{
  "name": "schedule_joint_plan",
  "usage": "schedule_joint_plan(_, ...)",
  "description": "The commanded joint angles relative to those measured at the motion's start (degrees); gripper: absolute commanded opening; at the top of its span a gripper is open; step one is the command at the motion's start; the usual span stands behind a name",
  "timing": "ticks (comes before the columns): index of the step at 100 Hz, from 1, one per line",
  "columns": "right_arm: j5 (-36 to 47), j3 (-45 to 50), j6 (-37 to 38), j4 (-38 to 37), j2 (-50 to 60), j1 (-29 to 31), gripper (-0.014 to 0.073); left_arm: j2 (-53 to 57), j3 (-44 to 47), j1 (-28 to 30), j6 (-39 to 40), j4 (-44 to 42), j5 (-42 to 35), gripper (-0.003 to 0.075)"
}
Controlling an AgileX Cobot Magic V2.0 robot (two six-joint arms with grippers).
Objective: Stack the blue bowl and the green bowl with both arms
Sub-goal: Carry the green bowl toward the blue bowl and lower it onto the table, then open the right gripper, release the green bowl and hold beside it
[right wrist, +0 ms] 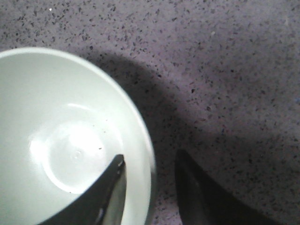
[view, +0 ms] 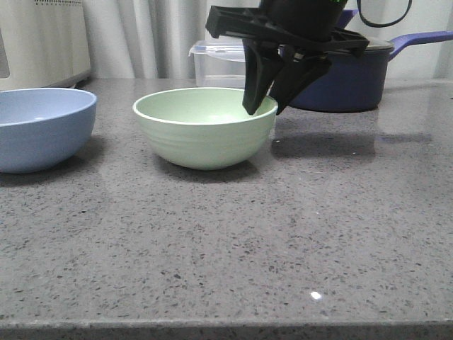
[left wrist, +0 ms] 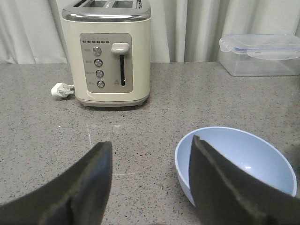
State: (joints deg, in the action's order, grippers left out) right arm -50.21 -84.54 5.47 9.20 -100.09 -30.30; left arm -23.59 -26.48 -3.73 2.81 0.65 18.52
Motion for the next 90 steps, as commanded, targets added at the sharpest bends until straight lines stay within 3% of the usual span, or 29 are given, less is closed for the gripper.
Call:
schedule_joint_plan(1, 1.3, -1.8, -0.7, 0.4, 4.8, 0.0, 0.0284, -0.8, -2.1, 0.2, 0.6, 0.1, -4.6, 0.0367)
schedule_joint_plan(29, -0.9, -0.8, -0.7, -0.2, 10.6, 0.0, 0.0271, -0.8, -2.1, 0.2, 0.6, 0.1, -4.6, 0.0367)
schedule_joint_plan(69, 2.5, 11.2, -1.1, -0.1, 18.9, 0.0, -0.0037, -0.8, -2.1, 0.2, 0.6, 0.1, -4.6, 0.0367)
schedule_joint_plan(90, 5.6, 16.0, -1.1, 1.6, 19.2, -0.2, -0.0081, -0.8, -2.1, 0.2, 0.6, 0.1, -4.6, 0.0367)
